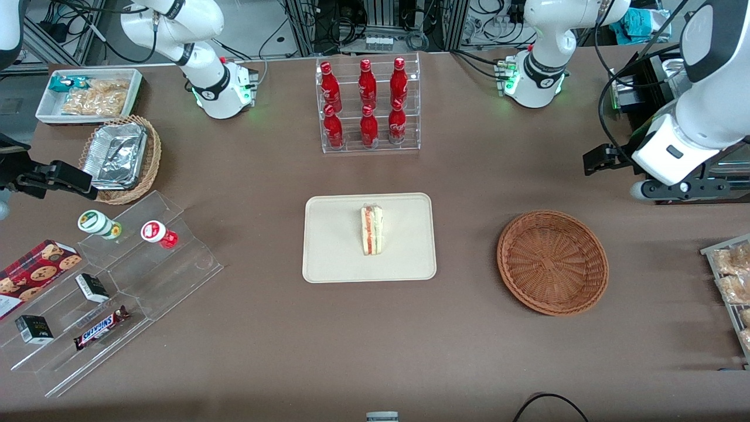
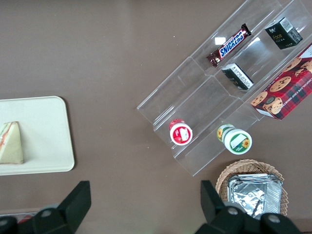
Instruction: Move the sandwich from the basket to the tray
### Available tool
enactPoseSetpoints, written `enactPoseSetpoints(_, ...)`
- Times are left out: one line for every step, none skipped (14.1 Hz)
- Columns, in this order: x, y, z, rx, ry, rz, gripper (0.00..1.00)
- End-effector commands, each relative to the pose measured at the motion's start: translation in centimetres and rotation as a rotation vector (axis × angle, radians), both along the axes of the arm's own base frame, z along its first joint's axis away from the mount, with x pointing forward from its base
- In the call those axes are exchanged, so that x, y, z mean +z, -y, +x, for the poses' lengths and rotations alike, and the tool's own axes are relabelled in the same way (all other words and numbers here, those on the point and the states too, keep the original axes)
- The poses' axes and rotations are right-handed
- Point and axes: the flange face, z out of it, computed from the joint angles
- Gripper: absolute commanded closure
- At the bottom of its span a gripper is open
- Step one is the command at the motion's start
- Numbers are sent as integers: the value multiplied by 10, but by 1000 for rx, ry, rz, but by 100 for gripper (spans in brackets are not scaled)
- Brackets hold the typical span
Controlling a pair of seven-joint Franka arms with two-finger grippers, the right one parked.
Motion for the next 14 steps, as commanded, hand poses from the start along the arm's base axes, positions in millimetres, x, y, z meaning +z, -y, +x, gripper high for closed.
enactPoseSetpoints(12,4,4,-10,30,48,0)
enactPoseSetpoints(13,5,5,-15,36,54,0)
enactPoseSetpoints(20,6,6,-16,53,50,0)
enactPoseSetpoints(25,6,9,-12,63,45,0)
enactPoseSetpoints(29,6,11,-9,72,36,0)
enactPoseSetpoints(30,7,11,1,75,35,0)
enactPoseSetpoints(32,7,12,16,81,32,0)
enactPoseSetpoints(34,7,13,23,85,31,0)
enactPoseSetpoints(34,7,13,26,87,30,0)
enactPoseSetpoints(35,8,15,26,97,27,0)
enactPoseSetpoints(37,7,17,27,117,24,0)
enactPoseSetpoints(41,7,17,26,133,21,0)
enactPoseSetpoints(45,7,16,26,143,20,0)
enactPoseSetpoints(51,7,16,27,153,19,0)
